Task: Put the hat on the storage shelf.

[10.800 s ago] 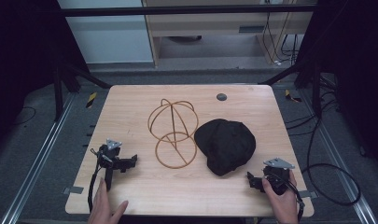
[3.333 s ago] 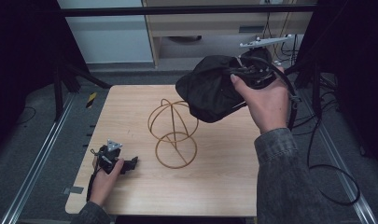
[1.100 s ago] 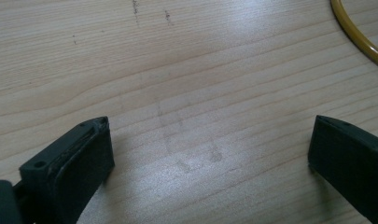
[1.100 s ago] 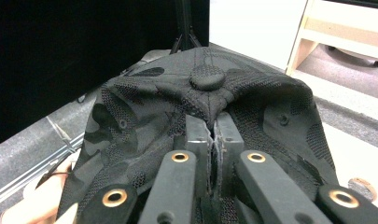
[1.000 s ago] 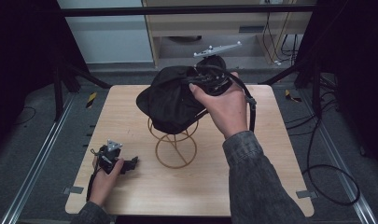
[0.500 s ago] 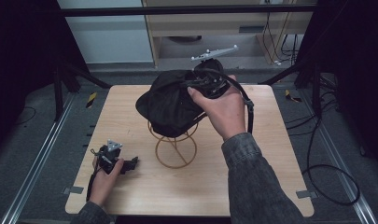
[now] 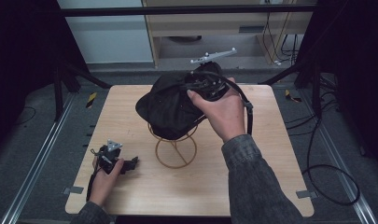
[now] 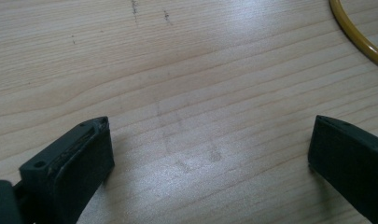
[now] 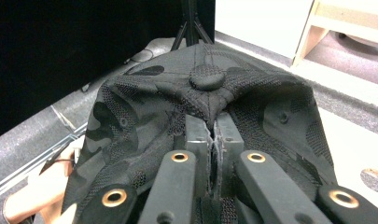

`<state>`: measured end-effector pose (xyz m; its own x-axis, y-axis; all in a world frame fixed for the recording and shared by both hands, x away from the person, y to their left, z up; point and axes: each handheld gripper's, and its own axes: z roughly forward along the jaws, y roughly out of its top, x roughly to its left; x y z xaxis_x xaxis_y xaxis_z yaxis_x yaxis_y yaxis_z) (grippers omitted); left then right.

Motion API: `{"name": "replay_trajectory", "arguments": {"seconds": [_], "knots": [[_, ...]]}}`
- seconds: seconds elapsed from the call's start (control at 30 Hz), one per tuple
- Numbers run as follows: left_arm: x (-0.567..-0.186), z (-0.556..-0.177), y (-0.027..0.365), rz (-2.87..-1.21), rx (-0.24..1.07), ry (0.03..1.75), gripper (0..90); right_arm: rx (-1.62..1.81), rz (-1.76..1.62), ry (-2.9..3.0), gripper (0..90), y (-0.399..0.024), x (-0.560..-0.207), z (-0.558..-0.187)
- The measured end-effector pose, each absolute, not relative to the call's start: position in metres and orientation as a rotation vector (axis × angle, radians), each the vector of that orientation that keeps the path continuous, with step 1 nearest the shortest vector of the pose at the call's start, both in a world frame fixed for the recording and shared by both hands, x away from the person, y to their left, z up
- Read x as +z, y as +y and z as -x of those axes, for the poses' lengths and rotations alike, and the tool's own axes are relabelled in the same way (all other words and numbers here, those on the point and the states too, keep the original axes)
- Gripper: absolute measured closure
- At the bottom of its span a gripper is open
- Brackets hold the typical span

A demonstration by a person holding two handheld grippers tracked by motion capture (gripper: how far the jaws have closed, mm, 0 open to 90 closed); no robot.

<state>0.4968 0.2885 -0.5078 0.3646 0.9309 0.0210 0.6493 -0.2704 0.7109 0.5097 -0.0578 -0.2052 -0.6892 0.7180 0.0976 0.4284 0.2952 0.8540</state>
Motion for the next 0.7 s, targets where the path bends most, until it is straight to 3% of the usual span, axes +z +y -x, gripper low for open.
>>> {"name": "replay_trajectory", "arguments": {"seconds": [0.7], "knots": [[-0.508,-0.497,0.288,-2.016,0.593,1.365,0.0,1.287,-1.078,2.321,87.2,-0.056,-0.226,-0.509]]}}
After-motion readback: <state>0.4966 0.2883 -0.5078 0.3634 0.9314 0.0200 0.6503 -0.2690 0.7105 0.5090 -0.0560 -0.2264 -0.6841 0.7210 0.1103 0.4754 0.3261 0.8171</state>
